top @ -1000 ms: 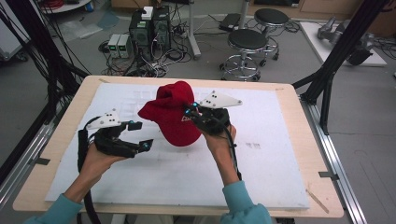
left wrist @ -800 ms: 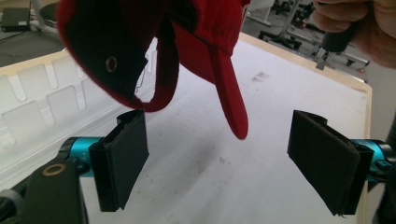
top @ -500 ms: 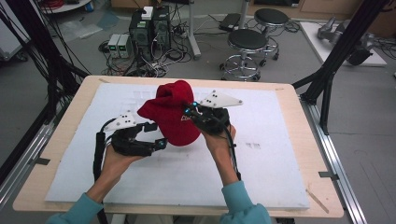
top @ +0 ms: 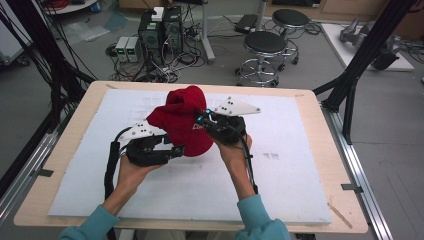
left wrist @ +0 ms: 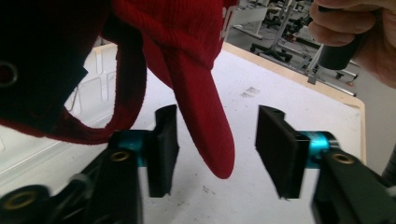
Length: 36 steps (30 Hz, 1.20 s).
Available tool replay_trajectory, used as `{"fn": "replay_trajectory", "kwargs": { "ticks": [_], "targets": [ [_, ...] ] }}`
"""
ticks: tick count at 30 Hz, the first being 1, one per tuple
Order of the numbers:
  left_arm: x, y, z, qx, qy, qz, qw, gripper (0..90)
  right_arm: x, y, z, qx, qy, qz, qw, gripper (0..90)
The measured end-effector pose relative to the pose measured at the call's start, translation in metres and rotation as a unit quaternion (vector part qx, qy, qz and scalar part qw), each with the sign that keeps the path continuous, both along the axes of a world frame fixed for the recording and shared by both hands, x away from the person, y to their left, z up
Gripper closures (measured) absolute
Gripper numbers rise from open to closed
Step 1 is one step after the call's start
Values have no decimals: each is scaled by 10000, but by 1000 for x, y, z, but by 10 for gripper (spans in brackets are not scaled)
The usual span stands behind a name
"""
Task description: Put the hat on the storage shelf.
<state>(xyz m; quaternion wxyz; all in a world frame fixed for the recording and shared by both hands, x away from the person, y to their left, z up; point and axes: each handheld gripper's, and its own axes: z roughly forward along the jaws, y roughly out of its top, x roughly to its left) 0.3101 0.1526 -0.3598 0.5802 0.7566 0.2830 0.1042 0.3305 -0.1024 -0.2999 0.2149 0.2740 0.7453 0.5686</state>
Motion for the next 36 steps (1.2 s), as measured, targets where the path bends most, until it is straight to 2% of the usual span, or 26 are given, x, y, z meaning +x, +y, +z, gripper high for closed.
{"fn": "replay_trajectory", "kwargs": {
  "ticks": [7,10,16,19,24,26,28,32,33,34,35,36],
  "targets": [
    [0,3,1,-63,-63,11,10000,658,-1,2,0,4,-2,41,10000,875],
    [0,4,2,-33,-95,-43,9999,743,-1,2,0,31,-16,53,10000,875],
    [0,5,2,-133,-41,-91,9999,827,-1,3,-1,63,-26,61,10000,875],
    [0,7,2,-133,16,-103,9999,845,-1,4,-1,50,-68,90,9999,875],
    [-1,8,3,-108,-4,-37,9999,852,-1,5,-2,19,-133,144,9998,843],
    [-1,9,4,-70,-23,-9,10000,853,-1,5,-2,23,-153,97,9998,731],
    [-1,10,4,-34,-34,-7,10000,853,0,5,-2,24,-170,-4,9999,576],
    [-1,11,4,13,-53,28,10000,854,3,2,-3,66,-98,-204,9997,209],
    [-1,12,5,-11,-49,54,10000,854,3,2,-4,60,-73,-263,9996,160],
    [-1,13,5,-25,-69,73,9999,854,4,-1,-5,26,-4,-423,9991,72],
    [0,14,5,-33,-72,99,9999,854,4,-1,-5,26,-4,-423,9991,72],
    [0,16,6,-39,-81,121,9999,854,4,-2,-5,37,-12,-431,9991,11]
  ]
}}
